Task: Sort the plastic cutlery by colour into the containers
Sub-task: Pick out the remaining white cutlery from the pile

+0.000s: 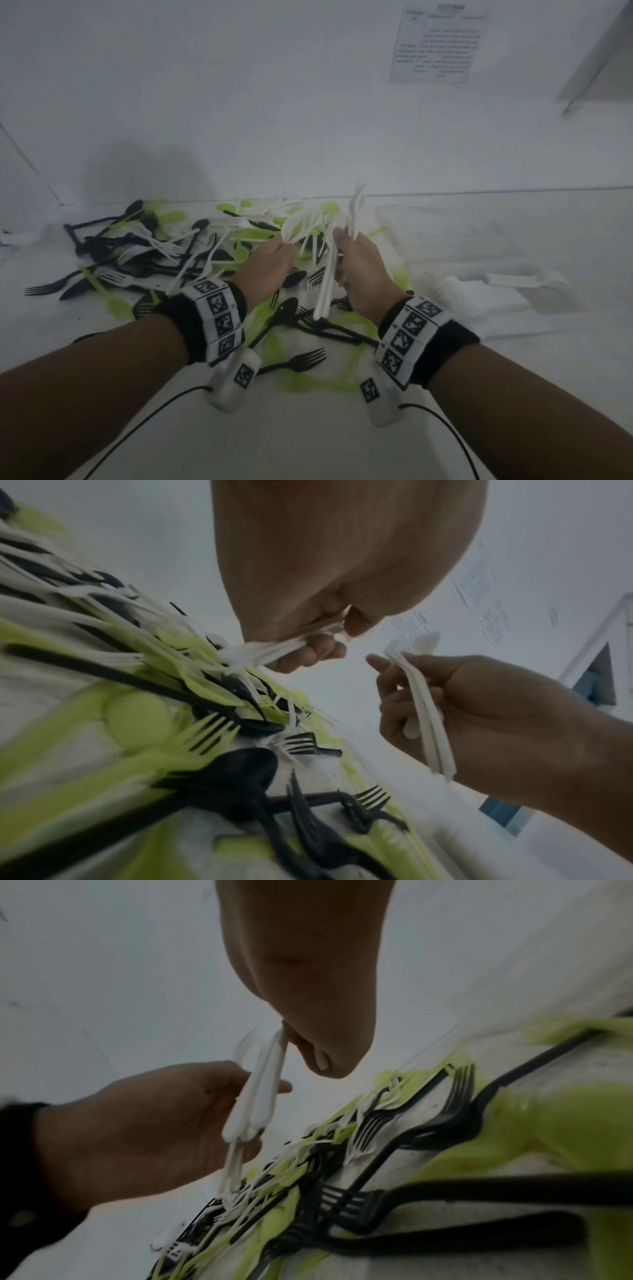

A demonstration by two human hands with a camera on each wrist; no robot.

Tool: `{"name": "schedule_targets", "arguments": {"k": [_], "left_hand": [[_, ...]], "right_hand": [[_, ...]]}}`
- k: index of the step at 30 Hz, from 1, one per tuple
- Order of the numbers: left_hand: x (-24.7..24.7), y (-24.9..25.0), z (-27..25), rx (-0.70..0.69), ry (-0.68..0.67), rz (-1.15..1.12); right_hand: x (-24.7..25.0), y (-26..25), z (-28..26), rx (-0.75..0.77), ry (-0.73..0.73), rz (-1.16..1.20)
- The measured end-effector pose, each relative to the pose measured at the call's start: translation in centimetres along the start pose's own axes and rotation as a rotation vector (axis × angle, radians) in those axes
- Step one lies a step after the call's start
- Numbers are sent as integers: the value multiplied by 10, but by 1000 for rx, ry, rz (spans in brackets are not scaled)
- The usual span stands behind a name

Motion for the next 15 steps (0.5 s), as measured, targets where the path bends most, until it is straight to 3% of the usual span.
{"name": "schedule_targets", "arguments": {"k": [4, 7, 11, 15], "left_hand": [[-4, 6, 5, -44, 16, -8], [-10, 8, 7, -62, 13, -147], [-13, 11, 2, -120, 14, -230], [-20, 4, -1, -133, -72, -210]], "right_hand": [[-18, -1, -6, 75, -45, -34], [-21, -2, -10, 88, -58, -4], [-16, 3, -12, 37, 2, 61], [-6, 7, -17, -20, 41, 119]]}}
Point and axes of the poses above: each hand's wrist, its own z-axis towards the middle knuckle, its own x-axis out of the back of the hand, y = z × x, the point moved 5 cm from there along z, towards the middle knuckle, and after that the axes turned 7 degrees about -x, right-handed, at the moved point
